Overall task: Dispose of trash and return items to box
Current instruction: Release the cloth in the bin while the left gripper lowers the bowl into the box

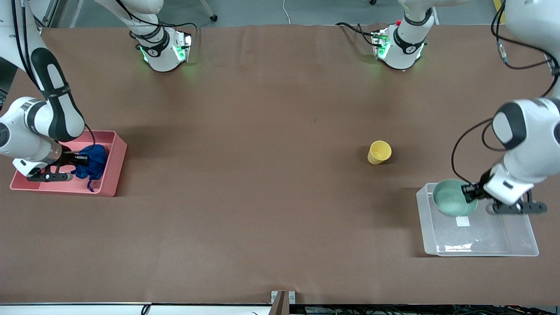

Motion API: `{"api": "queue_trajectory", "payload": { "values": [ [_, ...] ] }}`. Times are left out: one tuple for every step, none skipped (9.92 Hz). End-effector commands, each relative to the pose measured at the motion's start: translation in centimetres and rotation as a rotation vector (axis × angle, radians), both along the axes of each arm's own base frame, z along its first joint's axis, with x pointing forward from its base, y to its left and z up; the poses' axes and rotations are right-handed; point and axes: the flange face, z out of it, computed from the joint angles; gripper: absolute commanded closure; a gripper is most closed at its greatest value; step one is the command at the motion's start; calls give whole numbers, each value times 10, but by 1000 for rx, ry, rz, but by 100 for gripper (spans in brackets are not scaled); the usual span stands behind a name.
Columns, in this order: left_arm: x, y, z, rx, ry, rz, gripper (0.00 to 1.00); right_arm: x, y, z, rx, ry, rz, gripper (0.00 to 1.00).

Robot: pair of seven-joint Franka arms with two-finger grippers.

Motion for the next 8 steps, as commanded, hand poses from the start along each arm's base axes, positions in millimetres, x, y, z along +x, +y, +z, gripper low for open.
{"api": "queue_trajectory", "payload": {
  "values": [
    [31,34,-67,-4,61,-25,99,18,-8,70,1,-16,-1,0],
    [29,46,-77,-41,65,-35,99,33,-2,129,4,8,-45,0],
    [26,57,-91,-67,76,-32,98,50,10,179,1,23,-106,0],
    [25,59,-109,-87,87,-21,98,61,26,223,39,9,-135,0],
    [25,60,-128,-84,89,-14,96,64,48,262,52,-17,-206,0],
    [26,64,-142,-71,71,-11,94,62,80,290,46,-34,-238,0],
    [23,73,-151,-66,69,3,93,53,105,320,44,-59,-261,0],
    [22,79,-159,-62,74,10,90,41,125,351,45,-88,-284,0]
  ]
}}
